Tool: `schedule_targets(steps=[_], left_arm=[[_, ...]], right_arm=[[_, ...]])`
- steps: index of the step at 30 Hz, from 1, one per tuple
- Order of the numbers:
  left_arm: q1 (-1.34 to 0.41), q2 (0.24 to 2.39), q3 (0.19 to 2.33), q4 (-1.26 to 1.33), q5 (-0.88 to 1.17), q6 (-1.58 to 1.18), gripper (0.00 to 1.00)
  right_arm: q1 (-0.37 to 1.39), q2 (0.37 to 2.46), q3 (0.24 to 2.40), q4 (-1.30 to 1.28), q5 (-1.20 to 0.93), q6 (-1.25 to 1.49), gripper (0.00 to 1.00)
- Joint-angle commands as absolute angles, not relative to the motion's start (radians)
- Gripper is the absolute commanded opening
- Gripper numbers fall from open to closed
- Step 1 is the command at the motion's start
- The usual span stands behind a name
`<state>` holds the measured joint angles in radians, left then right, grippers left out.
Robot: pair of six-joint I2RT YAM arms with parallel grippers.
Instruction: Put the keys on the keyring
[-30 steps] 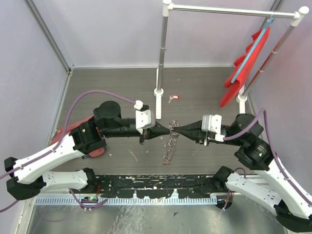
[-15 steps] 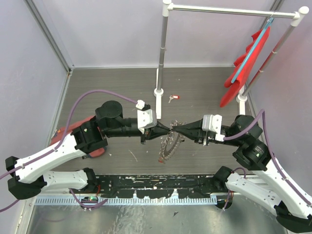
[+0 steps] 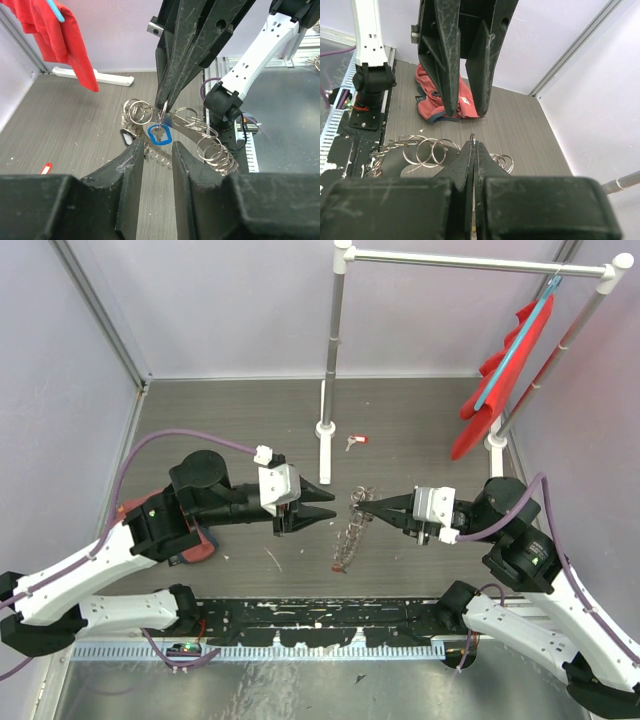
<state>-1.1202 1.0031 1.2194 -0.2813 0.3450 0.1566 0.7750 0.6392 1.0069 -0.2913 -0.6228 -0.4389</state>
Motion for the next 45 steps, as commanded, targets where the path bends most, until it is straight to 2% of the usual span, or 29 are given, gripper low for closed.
schedule_targets(steps=[1, 10, 25, 37, 45], left_arm=[[-1.122, 0.98, 1.215, -0.249, 0.351, 0.155, 0.36], [-1.123, 1.009, 1.205, -0.161, 0.433, 0.106, 0.4], [-1.122, 1.054, 1.201, -0.133, 0.486, 0.086, 0.4], [-1.123, 1.087, 1.208, -0.116, 0.485, 0.084, 0.24], [-1.122, 1.088, 1.213, -0.1, 0.485, 0.077, 0.18]], right_arm=[[0.776, 0.619, 1.061, -0.259, -0.669, -0.498, 0.01], [0.775, 0.623, 1.063, -0.241, -0.714, -0.493, 0.01], [0.776, 0.61, 1.06, -0.195, -0.701, -0.463, 0.01], [0.775, 0.601, 1.056, -0.18, -0.703, -0.442, 0.01], [0.776, 0.6, 1.045, -0.177, -0.698, -0.44, 0.01]])
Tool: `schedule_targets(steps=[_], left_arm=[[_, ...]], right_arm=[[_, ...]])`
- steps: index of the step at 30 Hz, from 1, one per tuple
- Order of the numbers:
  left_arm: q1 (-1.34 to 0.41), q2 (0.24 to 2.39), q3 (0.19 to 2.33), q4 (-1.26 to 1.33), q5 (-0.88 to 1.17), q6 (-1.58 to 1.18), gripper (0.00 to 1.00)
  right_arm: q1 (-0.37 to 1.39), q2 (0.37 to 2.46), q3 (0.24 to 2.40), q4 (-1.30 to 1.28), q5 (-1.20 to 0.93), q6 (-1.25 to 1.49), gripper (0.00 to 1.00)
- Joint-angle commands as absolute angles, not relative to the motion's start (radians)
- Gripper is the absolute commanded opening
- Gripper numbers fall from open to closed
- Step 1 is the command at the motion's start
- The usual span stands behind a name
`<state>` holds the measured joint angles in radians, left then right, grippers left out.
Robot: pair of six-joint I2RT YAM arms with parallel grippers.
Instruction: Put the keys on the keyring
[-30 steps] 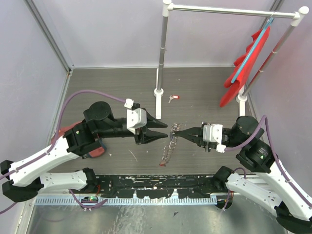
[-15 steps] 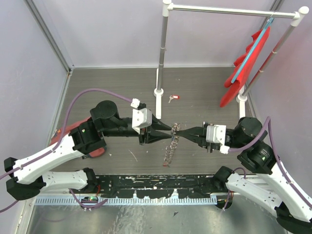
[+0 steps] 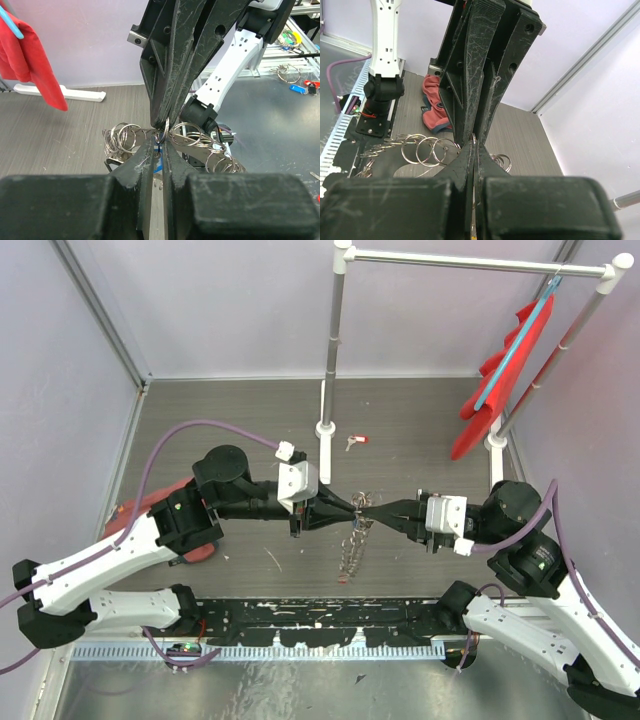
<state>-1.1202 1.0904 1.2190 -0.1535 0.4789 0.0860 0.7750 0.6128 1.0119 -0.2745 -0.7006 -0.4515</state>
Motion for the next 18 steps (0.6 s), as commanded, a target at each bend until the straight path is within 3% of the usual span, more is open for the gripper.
schedule_targets(steps=[1, 10, 18], left_arm=[[-1.123, 1.088, 1.212, -0.098, 0.486, 0.076, 0.18], [-1.122, 1.088, 1.213, -0.089, 0.491, 0.071, 0.27], [-1.123, 1.093, 1.219, -0.089, 0.492, 0.07, 0.15]], right_arm=[[0.776, 0.6, 1.043, -0.177, -0.697, -0.44, 0.01], [0.775, 0.591, 1.039, -0.179, -0.669, -0.442, 0.01], [0.775, 0.594, 1.039, -0.182, -0.674, -0.441, 0.01]])
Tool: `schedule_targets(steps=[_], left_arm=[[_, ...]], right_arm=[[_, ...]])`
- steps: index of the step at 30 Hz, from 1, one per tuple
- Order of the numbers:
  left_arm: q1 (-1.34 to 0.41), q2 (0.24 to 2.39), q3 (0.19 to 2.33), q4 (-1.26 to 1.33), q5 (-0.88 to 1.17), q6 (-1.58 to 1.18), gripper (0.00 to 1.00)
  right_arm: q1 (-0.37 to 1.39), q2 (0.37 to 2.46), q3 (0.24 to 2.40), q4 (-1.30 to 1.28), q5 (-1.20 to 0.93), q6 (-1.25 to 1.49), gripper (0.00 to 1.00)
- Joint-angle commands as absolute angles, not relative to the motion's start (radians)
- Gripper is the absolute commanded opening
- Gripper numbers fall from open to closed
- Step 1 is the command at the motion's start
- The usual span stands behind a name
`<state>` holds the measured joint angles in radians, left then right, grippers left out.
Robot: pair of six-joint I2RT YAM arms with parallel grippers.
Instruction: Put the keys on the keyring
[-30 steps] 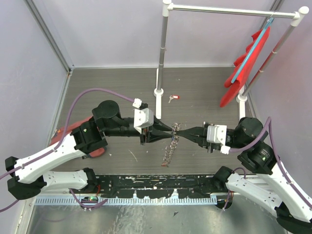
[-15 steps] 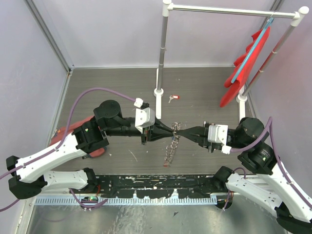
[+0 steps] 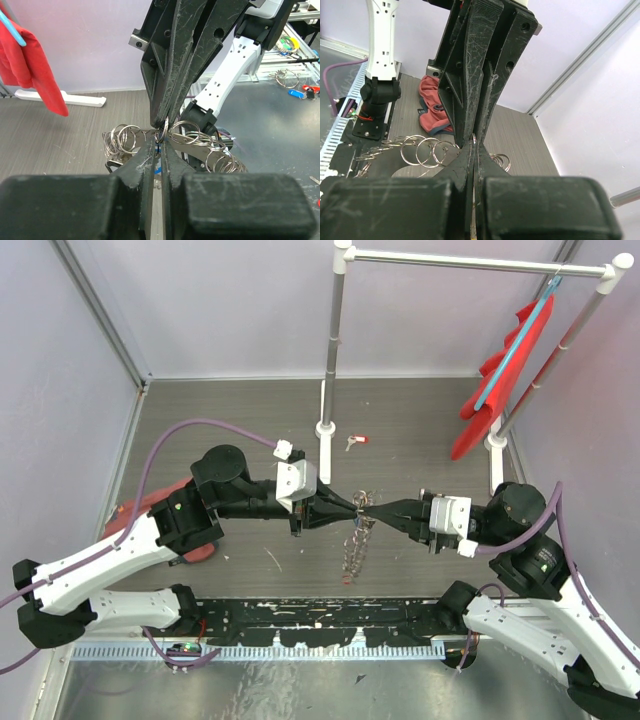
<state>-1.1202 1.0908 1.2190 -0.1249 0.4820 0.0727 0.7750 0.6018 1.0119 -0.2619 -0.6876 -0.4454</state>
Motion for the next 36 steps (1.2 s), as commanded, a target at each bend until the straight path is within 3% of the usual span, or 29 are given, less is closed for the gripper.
schedule_targets(steps=[1, 4, 7, 23, 28, 36], left_arm=[[-1.122, 1.095, 1.22, -0.089, 0.492, 0.069, 0.14], [-1.123, 1.094, 1.222, -0.089, 0.492, 0.069, 0.14], [-1.123, 1.091, 1.223, -0.089, 0.489, 0.069, 0.23], [-1.122, 1.089, 1.219, -0.087, 0.485, 0.069, 0.24], [-1.123, 1.088, 1.216, -0.087, 0.478, 0.067, 0.33], [-1.121, 1.079, 1.207, -0.093, 0.463, 0.075, 0.33]], right_arm=[[0.775, 0.594, 1.04, -0.184, -0.673, -0.442, 0.01], [0.775, 0.598, 1.038, -0.194, -0.673, -0.447, 0.01], [0.775, 0.601, 1.037, -0.199, -0.666, -0.449, 0.01], [0.775, 0.607, 1.037, -0.209, -0.643, -0.444, 0.01], [0.775, 0.602, 1.039, -0.212, -0.64, -0.446, 0.01], [0.775, 0.586, 1.046, -0.218, -0.628, -0.452, 0.01]])
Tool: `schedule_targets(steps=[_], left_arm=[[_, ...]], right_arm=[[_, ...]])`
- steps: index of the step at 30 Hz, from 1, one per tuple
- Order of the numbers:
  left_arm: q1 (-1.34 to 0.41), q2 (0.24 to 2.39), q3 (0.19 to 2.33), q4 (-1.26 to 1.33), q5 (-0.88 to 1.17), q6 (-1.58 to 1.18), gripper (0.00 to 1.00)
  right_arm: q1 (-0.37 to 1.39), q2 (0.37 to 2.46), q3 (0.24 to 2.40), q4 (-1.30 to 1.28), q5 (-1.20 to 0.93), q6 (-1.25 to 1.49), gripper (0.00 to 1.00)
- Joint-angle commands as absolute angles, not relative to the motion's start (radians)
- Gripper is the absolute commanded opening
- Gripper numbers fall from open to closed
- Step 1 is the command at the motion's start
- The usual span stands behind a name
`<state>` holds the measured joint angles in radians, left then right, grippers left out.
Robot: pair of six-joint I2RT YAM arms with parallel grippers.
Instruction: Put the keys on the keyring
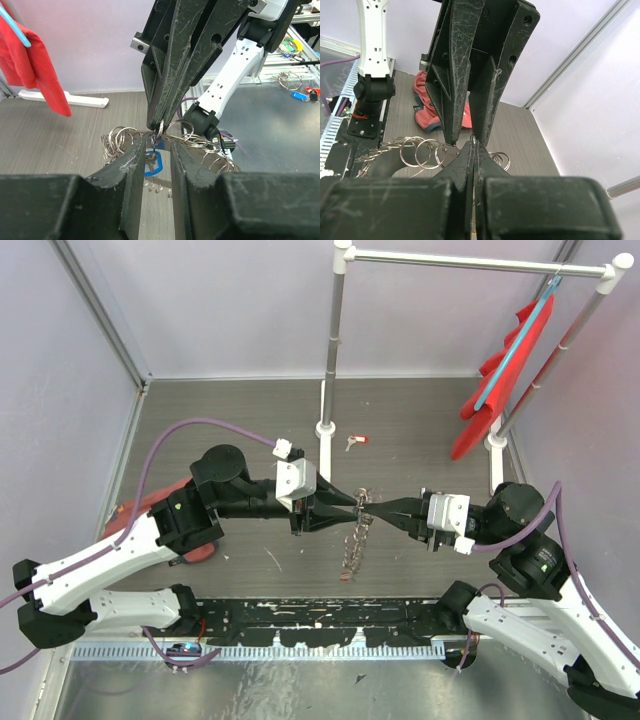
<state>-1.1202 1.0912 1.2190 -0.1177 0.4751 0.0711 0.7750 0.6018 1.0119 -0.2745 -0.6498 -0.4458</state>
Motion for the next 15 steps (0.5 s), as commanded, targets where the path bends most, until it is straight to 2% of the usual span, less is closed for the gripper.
schedule_targets(steps=[1, 8, 15], left_arm=[[-1.123, 1.077, 1.207, -0.096, 0.463, 0.076, 0.32], [-1.123, 1.073, 1.21, -0.13, 0.461, 0.096, 0.31], [-1.123, 1.064, 1.206, -0.137, 0.448, 0.1, 0.35]], right_arm=[[0.775, 0.585, 1.046, -0.218, -0.627, -0.453, 0.01], [0.776, 0.575, 1.048, -0.22, -0.612, -0.457, 0.01], [0.776, 0.578, 1.049, -0.223, -0.612, -0.457, 0.01]])
